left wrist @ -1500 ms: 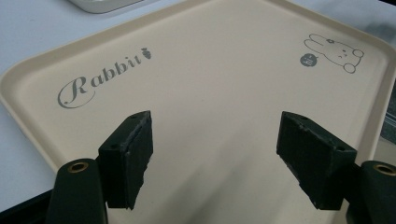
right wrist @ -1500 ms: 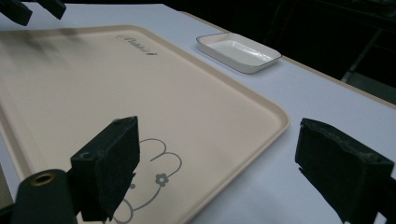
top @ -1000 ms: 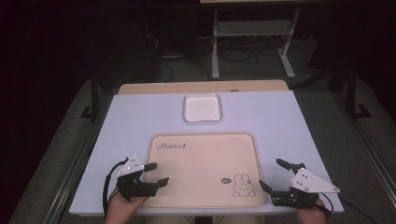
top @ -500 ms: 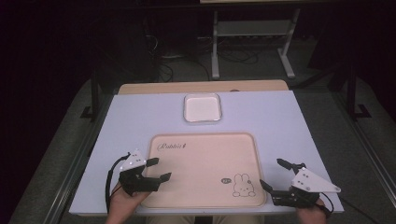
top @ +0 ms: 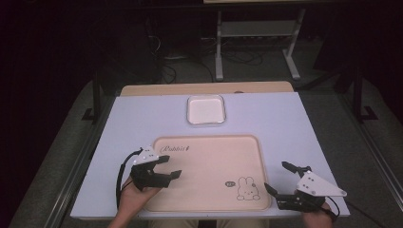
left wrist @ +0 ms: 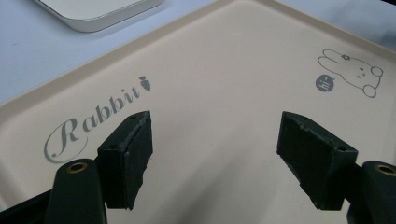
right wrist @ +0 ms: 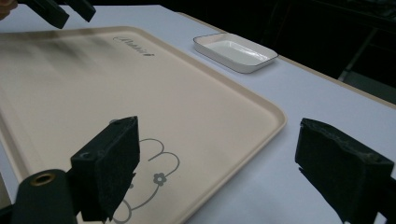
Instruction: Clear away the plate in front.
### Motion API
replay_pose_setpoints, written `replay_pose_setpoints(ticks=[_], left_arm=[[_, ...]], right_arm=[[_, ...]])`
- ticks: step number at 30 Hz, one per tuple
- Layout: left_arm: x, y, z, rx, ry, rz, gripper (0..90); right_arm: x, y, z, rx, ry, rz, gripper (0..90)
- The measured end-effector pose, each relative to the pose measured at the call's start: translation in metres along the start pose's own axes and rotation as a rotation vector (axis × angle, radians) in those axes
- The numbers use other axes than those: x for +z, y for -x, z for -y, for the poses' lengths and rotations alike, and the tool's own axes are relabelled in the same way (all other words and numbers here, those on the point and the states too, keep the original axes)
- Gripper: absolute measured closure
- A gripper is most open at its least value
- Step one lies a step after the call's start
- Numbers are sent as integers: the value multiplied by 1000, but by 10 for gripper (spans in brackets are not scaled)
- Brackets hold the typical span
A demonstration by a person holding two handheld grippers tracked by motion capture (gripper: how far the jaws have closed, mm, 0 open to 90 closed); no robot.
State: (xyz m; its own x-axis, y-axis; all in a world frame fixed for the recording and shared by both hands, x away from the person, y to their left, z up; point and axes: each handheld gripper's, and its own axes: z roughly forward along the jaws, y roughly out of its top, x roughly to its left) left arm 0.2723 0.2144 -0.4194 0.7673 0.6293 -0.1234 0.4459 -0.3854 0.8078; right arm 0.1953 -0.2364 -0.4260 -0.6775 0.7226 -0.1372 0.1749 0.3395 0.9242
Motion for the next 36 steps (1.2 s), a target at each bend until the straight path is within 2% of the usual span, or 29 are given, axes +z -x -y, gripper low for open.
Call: replay_pose_setpoints(ticks=[3,11,13,19,24,26,32,36], left_arm=[[7,-2,-9,-16,-9,29,281],[19,-5,-21,3,-31,23,281],[24,-8,-24,-15,-45,34,296],[33,-18,-32,-44,-54,28,310],[38,-23,-39,-54,-64,26,313],[41,-26,-45,-79,-76,39,314],[43,-30,-56,-81,-67,26,315],[48,-38,-69,-95,-78,18,321]], right_arm=[[0,0,0,2,0,0,130],[-1,0,0,4,7,0,130],[-1,0,0,1,5,-3,130],[0,0,0,2,1,-1,130],[0,0,0,1,5,2,130],[0,0,0,-1,3,-2,130],[0,0,0,-2,2,-5,130],[0,2,1,13,5,-6,130]])
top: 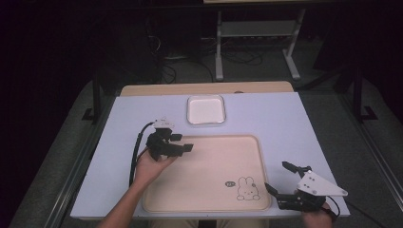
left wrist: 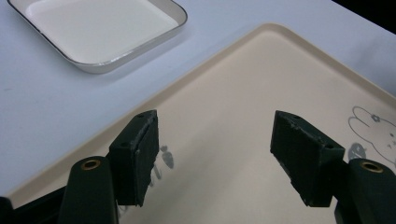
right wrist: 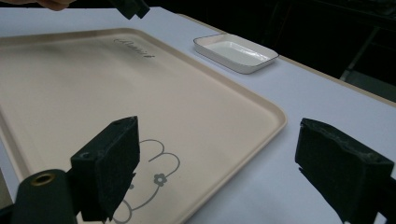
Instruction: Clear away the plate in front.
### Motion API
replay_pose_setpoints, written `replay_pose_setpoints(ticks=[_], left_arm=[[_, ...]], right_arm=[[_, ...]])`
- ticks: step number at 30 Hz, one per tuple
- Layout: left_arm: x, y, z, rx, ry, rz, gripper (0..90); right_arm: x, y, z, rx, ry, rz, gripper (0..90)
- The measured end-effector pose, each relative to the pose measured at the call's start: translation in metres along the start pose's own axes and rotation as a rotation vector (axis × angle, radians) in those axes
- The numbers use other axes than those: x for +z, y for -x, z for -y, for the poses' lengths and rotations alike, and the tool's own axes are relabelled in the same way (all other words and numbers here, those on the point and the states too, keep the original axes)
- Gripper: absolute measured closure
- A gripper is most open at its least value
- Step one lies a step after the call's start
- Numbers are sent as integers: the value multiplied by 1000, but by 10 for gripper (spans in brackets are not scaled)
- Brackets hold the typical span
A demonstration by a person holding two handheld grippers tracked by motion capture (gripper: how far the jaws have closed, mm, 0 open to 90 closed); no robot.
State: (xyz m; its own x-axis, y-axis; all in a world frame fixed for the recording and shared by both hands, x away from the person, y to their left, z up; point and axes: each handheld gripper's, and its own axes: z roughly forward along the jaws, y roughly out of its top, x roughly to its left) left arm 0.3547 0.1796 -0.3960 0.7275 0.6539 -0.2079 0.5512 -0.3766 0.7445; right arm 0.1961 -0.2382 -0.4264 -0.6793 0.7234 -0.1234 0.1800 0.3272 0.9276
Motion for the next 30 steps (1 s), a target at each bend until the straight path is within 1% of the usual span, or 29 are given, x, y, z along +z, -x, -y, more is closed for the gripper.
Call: replay_pose_setpoints(ticks=[2,3,4,5,6,8,9,10,12,13,14,15,16,17,19,21,22,23,24,25,26,27,28,29,30], left_arm=[[2,-2,-3,-2,-7,-3,322],[6,-6,-8,-4,-24,-17,322],[6,-6,-8,-4,-24,-17,322],[9,-12,-13,-9,-26,-23,324],[9,-12,-13,-9,-26,-23,327],[15,-21,-21,-24,-40,-30,333],[15,-21,-21,-24,-40,-30,332],[17,-25,-25,-37,-46,-35,332],[21,-33,-33,-50,-50,-53,333],[21,-33,-33,-50,-50,-53,333],[25,-39,-38,-57,-58,-65,333],[27,-41,-40,-69,-55,-67,334],[27,-41,-40,-69,-55,-67,339],[29,-45,-42,-75,-62,-69,339],[34,-51,-47,-83,-83,-88,338],[39,-59,-51,-109,-95,-91,339],[41,-64,-54,-134,-85,-96,339],[43,-67,-55,-149,-80,-98,341],[43,-67,-55,-149,-80,-98,340],[46,-73,-58,-166,-84,-108,340],[46,-73,-58,-166,-84,-108,340],[48,-80,-61,-187,-85,-117,340],[48,-80,-61,-187,-85,-117,340],[49,-82,-63,-200,-84,-121,340],[49,-85,-66,-203,-83,-128,340]], right_arm=[[0,0,0,1,0,-1,130],[0,0,0,1,0,-2,130],[0,0,0,1,0,-2,130],[1,1,0,0,-5,2,130],[1,1,0,0,-5,2,130],[1,1,1,5,-6,0,130],[1,1,1,5,-6,0,130],[1,1,1,5,-8,1,130],[2,0,0,4,-9,0,130],[2,0,0,5,-10,1,130],[2,1,1,6,-11,3,130],[2,1,1,8,-12,4,130],[2,1,1,9,-11,6,130],[2,1,1,9,-11,6,130],[2,1,1,13,-9,8,130],[1,2,1,20,-4,10,130],[1,2,1,20,-3,9,130],[1,2,1,22,-1,5,130],[1,2,1,22,-1,5,130],[1,3,1,29,6,-8,130],[1,3,1,29,6,-8,130],[1,2,1,26,5,-5,130],[1,2,1,26,4,2,130],[1,2,1,26,4,2,130],[1,2,1,26,5,6,130]])
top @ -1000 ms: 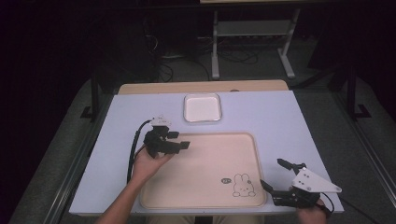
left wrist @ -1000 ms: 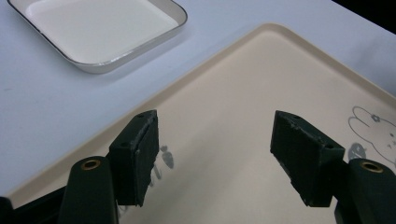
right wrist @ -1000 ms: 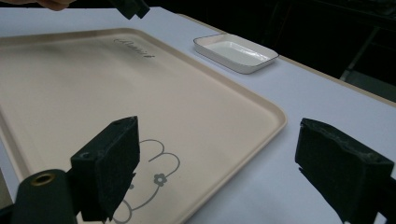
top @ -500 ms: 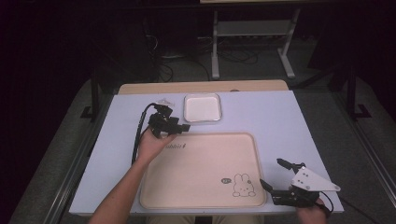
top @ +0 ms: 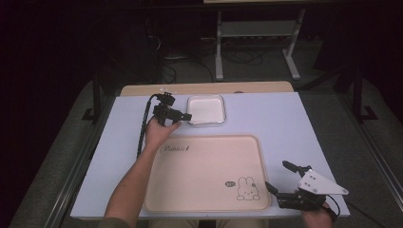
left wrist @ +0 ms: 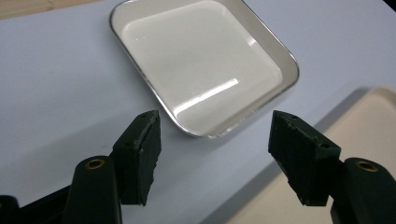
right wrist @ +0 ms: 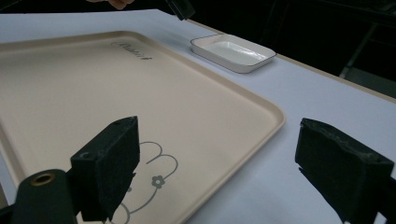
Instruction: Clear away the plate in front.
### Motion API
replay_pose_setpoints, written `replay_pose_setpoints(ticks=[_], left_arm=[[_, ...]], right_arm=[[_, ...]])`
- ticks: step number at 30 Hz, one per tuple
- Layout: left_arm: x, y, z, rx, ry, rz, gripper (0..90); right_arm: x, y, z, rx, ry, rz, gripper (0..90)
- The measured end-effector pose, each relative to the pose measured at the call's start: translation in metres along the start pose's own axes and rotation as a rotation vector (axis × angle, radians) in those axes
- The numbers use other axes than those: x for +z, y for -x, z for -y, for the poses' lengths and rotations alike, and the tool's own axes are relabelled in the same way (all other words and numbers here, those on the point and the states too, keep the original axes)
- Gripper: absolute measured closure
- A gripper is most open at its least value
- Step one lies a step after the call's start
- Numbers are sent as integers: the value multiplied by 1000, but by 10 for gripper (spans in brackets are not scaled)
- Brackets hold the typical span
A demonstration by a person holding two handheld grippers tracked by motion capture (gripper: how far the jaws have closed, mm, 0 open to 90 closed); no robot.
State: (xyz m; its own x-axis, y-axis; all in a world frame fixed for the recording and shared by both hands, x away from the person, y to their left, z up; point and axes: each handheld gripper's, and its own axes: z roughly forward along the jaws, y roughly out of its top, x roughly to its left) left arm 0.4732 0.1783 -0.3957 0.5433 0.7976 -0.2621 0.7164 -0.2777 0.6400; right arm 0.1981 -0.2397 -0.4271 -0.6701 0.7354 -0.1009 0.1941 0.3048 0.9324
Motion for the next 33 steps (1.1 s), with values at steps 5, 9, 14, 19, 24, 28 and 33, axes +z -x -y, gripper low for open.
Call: replay_pose_setpoints(ticks=[5,9,14,19,24,28,33], left_arm=[[4,-3,-12,10,-18,-39,343],[14,-4,-20,-6,-43,-46,371],[27,-11,-24,-68,-25,-64,436],[36,-20,-22,-120,-26,-105,500],[45,-23,-21,-143,-40,-125,559],[55,-24,-19,-152,-104,-126,591],[65,-21,-16,-188,-126,-143,702]], right_arm=[[0,1,0,9,4,1,130],[1,0,0,3,1,-3,130],[0,-1,-1,-8,-2,-4,130],[0,0,-1,-3,2,-7,130],[0,-1,-1,-12,-1,-10,130],[0,-1,-1,-11,-2,-20,130],[0,-2,-2,-19,-6,-21,130]])
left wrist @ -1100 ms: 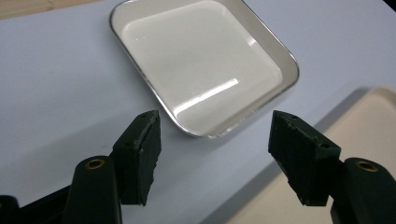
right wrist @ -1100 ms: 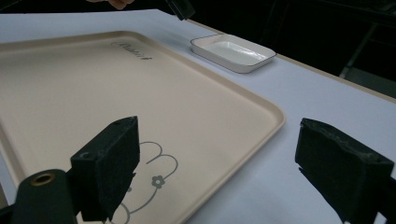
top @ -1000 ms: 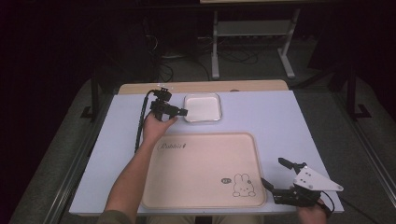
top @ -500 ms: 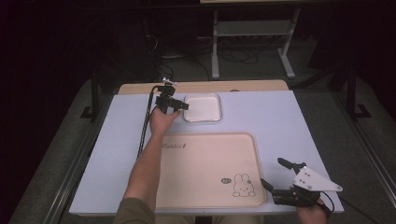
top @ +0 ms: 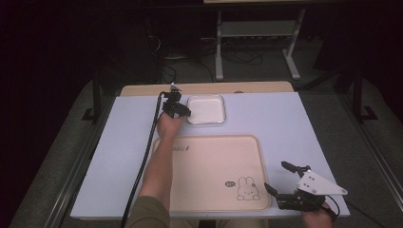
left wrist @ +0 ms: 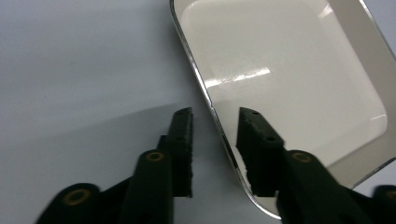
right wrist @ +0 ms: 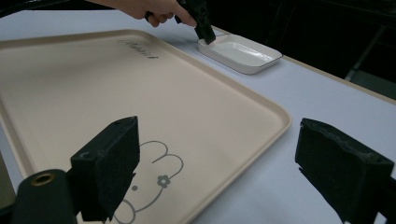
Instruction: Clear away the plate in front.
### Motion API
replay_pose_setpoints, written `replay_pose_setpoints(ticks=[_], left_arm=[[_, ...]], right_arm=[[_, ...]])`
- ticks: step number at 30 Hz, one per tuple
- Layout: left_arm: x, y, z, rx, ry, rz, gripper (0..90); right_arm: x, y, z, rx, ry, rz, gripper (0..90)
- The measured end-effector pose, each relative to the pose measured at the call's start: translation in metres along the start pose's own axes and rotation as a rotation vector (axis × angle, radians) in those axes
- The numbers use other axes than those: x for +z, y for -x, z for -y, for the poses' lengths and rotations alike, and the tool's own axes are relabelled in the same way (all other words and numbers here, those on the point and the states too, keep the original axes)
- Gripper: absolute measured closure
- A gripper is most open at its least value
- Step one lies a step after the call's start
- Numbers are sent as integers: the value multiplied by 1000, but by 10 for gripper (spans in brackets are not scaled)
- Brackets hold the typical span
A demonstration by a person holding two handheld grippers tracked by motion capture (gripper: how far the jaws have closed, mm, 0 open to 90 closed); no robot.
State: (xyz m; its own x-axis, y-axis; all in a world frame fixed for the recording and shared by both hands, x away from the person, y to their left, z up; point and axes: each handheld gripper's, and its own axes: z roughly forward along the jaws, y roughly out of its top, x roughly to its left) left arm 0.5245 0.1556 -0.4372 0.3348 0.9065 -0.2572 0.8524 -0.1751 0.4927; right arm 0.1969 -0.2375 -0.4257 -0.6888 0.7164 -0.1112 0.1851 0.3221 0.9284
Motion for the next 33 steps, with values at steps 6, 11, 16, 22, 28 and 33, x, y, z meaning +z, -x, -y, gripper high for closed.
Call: replay_pose_setpoints(ticks=[6,11,16,22,28,33], left_arm=[[2,2,0,-43,2,9,817],[3,0,0,-117,34,23,880],[0,-3,0,-147,61,61,889],[-4,-3,1,-143,74,65,890],[-17,-3,3,-172,117,100,890],[-30,-7,4,-199,146,123,889]], right_arm=[[0,1,0,9,2,1,130],[-2,1,0,-1,9,5,130],[-3,2,0,-1,9,6,130],[-2,0,0,-8,7,7,130],[-3,-1,0,-14,3,9,130],[-4,0,1,-7,6,13,130]])
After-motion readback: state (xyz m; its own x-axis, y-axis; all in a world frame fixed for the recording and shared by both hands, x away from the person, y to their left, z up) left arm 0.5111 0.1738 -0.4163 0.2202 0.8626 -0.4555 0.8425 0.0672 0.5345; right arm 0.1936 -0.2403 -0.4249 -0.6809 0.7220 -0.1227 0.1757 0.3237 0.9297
